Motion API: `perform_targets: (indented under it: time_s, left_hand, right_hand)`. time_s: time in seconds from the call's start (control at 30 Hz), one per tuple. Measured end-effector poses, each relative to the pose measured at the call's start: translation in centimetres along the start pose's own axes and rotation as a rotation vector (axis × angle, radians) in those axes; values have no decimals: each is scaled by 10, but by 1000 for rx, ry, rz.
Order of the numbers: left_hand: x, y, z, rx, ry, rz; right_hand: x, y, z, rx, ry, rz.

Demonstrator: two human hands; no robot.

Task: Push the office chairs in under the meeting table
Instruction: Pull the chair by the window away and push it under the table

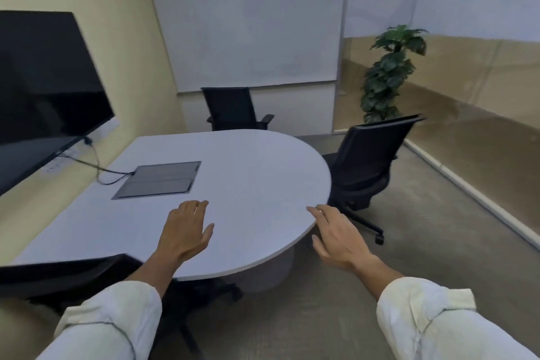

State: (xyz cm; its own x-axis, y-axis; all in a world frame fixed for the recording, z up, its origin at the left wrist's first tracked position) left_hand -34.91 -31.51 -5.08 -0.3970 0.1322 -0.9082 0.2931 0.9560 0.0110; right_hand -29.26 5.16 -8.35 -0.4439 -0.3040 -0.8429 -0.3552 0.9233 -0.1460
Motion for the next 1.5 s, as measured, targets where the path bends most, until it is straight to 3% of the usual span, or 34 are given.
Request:
perform_targets:
  time_s: [0.37,0.87,1.17,1.5]
  left_hand:
    - [70,227,-141,158,-36,142]
    - [164,382,-373,381,-20,244]
    - [235,475,-471,296,-34,376]
    - [297,557,-559,162,-90,191]
  right_hand:
    - [-61,174,22,244,21,141]
    - [-40,370,-71,454,11,227]
    - [-26,522,-114,475,1,212]
    - [-30,698,-168,412,-95,141]
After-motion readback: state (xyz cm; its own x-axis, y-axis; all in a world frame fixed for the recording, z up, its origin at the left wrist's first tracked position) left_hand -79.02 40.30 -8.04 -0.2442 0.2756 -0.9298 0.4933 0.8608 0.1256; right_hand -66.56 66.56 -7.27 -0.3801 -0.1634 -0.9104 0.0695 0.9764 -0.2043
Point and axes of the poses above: each hand's wrist, its own z-axis away from the middle knuckle, its own x-axis out of the palm, y = z × x, the point moved 1 cm from there along -z, towards the middle knuckle, and after that the axes turned 9 degrees about y, right-handed, at the moved point
